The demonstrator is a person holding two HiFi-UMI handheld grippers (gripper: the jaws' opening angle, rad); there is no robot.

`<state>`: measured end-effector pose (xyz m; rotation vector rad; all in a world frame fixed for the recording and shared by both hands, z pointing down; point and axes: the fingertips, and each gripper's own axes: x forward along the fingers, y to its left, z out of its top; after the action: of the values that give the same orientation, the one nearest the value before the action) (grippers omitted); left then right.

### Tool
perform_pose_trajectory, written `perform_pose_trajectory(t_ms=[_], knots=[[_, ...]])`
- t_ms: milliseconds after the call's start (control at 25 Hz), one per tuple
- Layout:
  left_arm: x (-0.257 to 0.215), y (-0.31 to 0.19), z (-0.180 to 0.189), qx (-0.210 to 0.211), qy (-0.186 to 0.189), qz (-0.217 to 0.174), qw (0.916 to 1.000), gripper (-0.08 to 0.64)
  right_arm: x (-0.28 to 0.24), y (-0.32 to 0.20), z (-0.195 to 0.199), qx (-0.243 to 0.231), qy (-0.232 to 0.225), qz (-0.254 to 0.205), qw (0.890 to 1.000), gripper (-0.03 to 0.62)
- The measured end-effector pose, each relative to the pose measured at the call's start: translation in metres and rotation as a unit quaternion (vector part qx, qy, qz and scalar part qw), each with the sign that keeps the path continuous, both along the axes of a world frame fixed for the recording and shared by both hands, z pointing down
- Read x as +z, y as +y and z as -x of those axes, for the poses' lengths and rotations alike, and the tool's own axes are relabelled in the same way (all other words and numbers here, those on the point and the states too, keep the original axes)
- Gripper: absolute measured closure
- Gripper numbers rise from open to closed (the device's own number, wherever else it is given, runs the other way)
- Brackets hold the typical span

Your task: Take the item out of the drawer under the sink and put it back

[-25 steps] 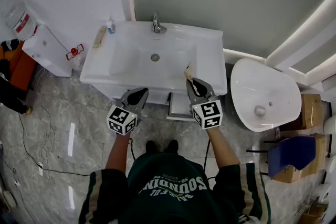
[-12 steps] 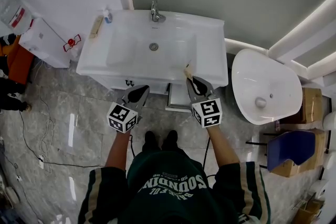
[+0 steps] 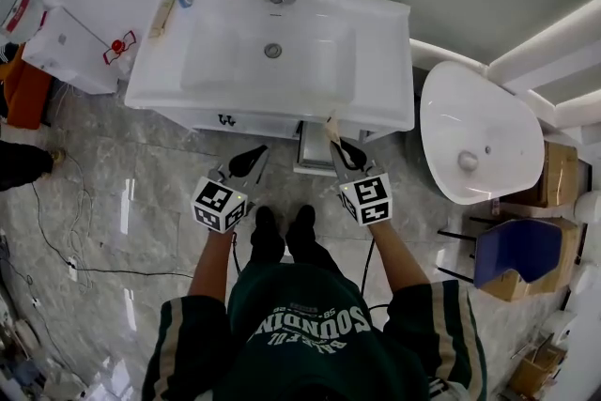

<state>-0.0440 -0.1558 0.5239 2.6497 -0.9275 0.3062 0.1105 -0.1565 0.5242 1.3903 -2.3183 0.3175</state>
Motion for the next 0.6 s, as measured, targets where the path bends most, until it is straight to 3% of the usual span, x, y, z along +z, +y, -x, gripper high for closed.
perform_pose_trajectory(t_ms=[360, 600], knots=[[0.026, 0.006, 0.004, -0.014, 0.002, 0.027, 0.9995, 0.511, 0.08, 0.016, -0.006, -0.031, 0.056, 0.065, 0.996, 0.558], [0.04, 0.013, 0.006, -0.022, -0.004, 0.043, 0.9988, 0.511, 0.15, 0.019, -0.019, -0.065, 0.102, 0.117, 0.986, 0.559]])
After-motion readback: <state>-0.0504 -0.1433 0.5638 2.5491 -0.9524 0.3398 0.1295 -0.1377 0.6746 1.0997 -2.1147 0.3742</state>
